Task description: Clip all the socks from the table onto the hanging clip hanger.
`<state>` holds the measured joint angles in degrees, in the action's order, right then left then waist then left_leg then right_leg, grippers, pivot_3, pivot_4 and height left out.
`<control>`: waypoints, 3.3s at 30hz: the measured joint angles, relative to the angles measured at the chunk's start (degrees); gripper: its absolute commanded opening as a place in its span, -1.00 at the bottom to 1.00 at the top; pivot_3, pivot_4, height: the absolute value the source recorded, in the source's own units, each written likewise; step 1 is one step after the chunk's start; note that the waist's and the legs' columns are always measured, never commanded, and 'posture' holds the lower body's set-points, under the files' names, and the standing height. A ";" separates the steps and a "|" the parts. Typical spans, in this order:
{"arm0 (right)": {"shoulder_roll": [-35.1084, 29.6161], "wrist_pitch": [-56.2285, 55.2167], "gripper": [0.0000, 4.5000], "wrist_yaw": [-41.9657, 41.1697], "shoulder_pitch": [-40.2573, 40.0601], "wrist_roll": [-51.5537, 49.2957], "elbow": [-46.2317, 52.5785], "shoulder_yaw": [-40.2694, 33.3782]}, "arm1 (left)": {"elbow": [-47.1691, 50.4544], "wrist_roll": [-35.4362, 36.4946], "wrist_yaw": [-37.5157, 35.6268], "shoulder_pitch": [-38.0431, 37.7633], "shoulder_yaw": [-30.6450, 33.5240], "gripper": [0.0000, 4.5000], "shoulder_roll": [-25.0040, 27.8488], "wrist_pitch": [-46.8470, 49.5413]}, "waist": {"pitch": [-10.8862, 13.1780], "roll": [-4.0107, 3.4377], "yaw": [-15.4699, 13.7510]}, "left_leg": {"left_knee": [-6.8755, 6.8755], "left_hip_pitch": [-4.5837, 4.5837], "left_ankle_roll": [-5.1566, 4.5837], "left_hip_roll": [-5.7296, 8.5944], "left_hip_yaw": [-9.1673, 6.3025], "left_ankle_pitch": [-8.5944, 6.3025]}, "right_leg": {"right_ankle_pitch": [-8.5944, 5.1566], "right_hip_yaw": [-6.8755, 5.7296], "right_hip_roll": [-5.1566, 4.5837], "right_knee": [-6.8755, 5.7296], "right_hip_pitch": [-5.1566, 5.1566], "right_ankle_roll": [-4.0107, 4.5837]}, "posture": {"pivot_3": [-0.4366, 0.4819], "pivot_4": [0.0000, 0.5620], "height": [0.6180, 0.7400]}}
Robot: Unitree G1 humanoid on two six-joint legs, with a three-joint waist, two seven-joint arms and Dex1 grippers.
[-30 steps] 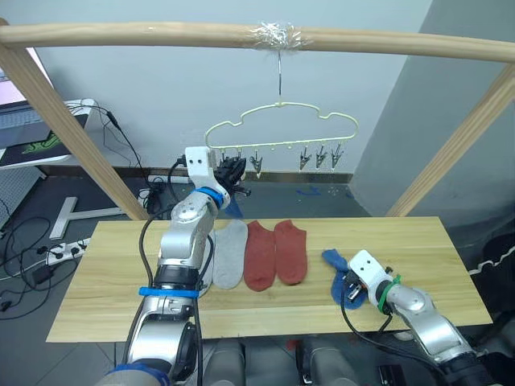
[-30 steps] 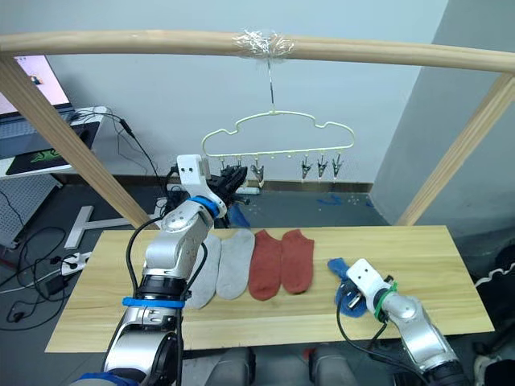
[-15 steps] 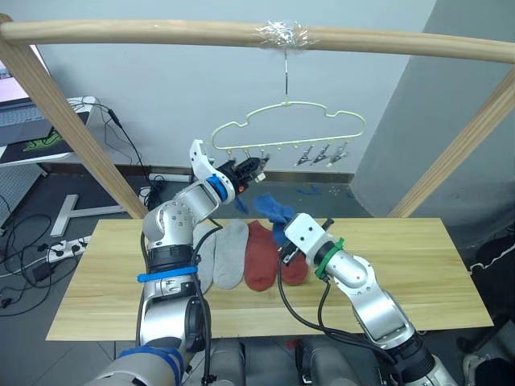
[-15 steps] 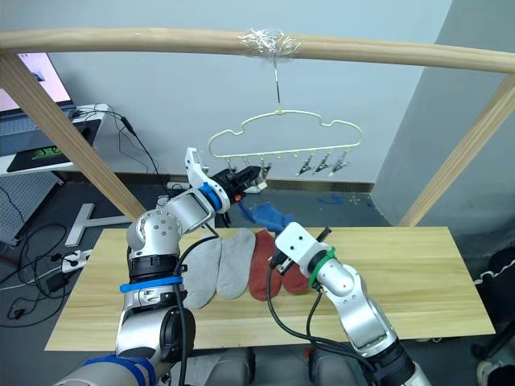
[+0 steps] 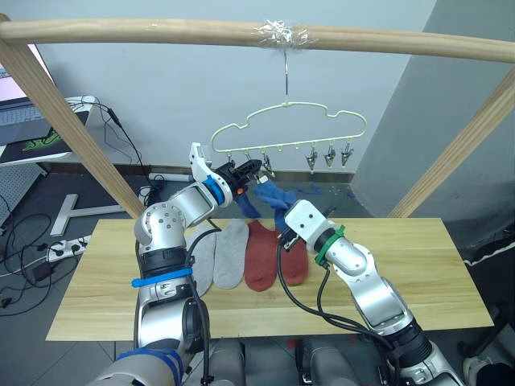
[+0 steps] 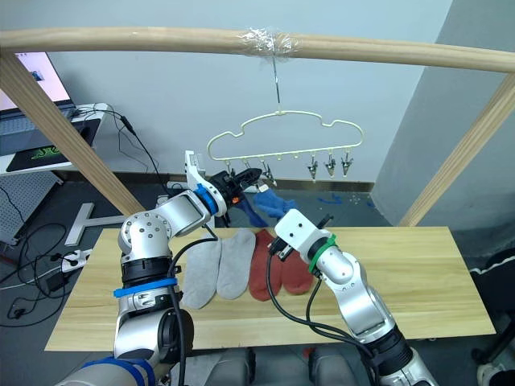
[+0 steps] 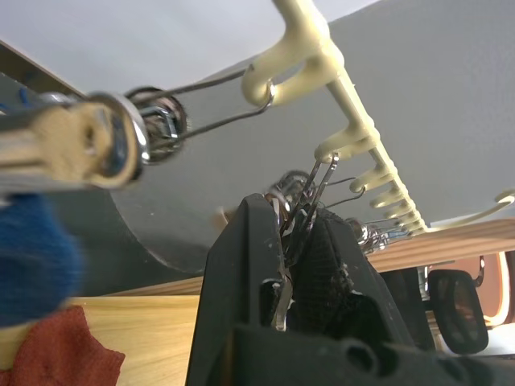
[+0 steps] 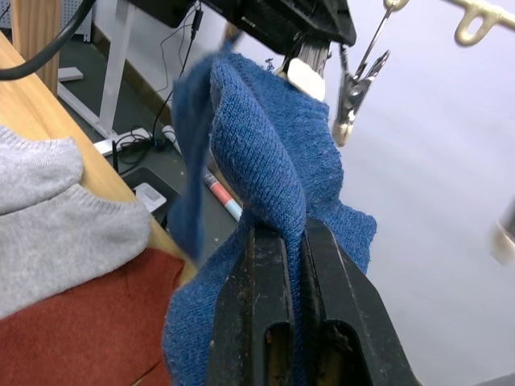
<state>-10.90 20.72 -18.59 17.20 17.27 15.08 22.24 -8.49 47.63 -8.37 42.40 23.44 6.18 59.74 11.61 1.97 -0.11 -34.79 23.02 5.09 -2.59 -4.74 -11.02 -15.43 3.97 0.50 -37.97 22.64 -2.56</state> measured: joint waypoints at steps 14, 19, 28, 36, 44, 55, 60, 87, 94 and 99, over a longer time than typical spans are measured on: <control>1.37 -0.29 -1.00 1.34 1.64 -0.13 -2.27 -0.68 | 1.56 1.81 -0.28 -0.86 -0.53 -0.88 0.22 1.03 | 0.00 0.00 0.00 | 0.01 0.02 0.00 0.00 0.01 0.00 | 0.00 0.00 0.00 0.01 0.03 0.00 | 0.23 -0.36 1.00; 1.76 -0.28 -1.00 1.41 1.64 -0.55 -2.27 -1.08 | 1.56 1.81 -0.86 -0.86 -0.54 -0.88 0.35 0.77 | 0.00 0.00 0.00 | 0.01 0.02 0.00 0.00 0.01 0.00 | 0.00 0.01 0.00 0.01 0.03 0.00 | 0.24 -0.36 1.00; 2.20 -0.17 -1.00 1.35 1.65 -1.53 -1.62 -3.75 | 1.53 1.79 -1.17 -0.90 -0.57 -0.88 0.67 0.00 | 0.02 -0.01 0.00 | 0.04 0.02 0.00 0.00 0.01 0.00 | 0.00 0.01 0.00 0.04 0.04 0.01 | 0.23 -0.35 1.00; 2.78 -0.17 -1.00 1.75 1.72 -1.65 -1.62 -4.23 | 1.51 1.79 -1.21 -0.96 -0.72 -0.88 0.65 -0.16 | 0.02 -0.01 0.01 | 0.08 0.03 0.00 0.00 0.01 0.00 | -0.01 0.01 0.00 0.06 0.05 0.01 | 0.22 -0.35 1.00; 4.23 -0.17 -1.00 2.31 3.21 -1.64 -1.74 -4.12 | 1.38 1.78 -1.31 -0.95 -0.92 -0.88 0.62 -0.33 | 0.02 -0.01 0.03 | 0.11 0.05 0.01 0.00 0.02 -0.01 | -0.01 0.01 0.00 0.10 0.07 0.01 | 0.23 -0.35 1.00; 4.18 -0.25 -1.00 2.15 3.23 -1.80 -2.33 -4.10 | 1.56 1.97 -2.01 -1.17 -1.07 0.26 0.62 -0.64 | 0.03 -0.01 0.01 | 0.18 0.16 0.01 0.00 0.03 -0.01 | -0.01 0.01 -0.01 0.12 0.23 0.01 | 0.27 -0.34 1.00; 5.39 -0.40 -1.00 2.44 3.16 -3.14 -4.70 -4.35 | 4.68 4.83 -1.25 -2.82 -0.27 0.94 1.01 1.92 | 0.03 -0.01 -0.18 | 0.16 0.55 0.02 -0.02 0.00 0.00 | 0.00 -0.01 -0.01 0.02 0.65 0.02 | 0.30 -0.35 1.00; 3.54 11.16 0.98 -2.80 -2.16 -24.68 -2.52 -13.38 | 29.30 -7.39 -16.32 -21.88 -18.61 1.00 24.04 -12.38 | 0.11 -0.12 -2.03 | 0.28 0.82 0.01 -0.02 0.09 0.00 | -0.04 0.01 -0.06 0.17 0.92 0.12 | 0.33 -0.44 1.00; -4.93 11.13 1.00 -7.00 -4.76 -26.88 7.82 -16.07 | 24.33 -25.41 -16.92 -20.90 -29.46 0.47 17.04 -34.79 | 0.06 -0.09 -1.67 | 0.16 0.82 0.00 -0.01 0.13 0.00 | -0.03 0.05 -0.04 0.13 0.89 0.09 | 0.23 -0.49 1.00; -8.91 11.09 1.00 -9.26 -5.55 -29.19 11.57 -18.28 | 15.32 -33.30 -14.81 -19.51 -32.24 0.05 11.04 -43.75 | 0.04 -0.10 -1.31 | 0.03 0.83 -0.01 0.01 0.14 0.00 | -0.01 0.07 -0.03 0.07 0.87 0.06 | 0.15 -0.50 1.00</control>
<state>-19.82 31.81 -27.84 11.65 -11.92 26.64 3.96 6.83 14.33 -23.18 22.89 -8.80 17.23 15.99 11.65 1.86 -1.41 -34.76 23.86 5.08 -2.58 -4.60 -11.03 -15.44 4.05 0.47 -37.91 23.51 -2.51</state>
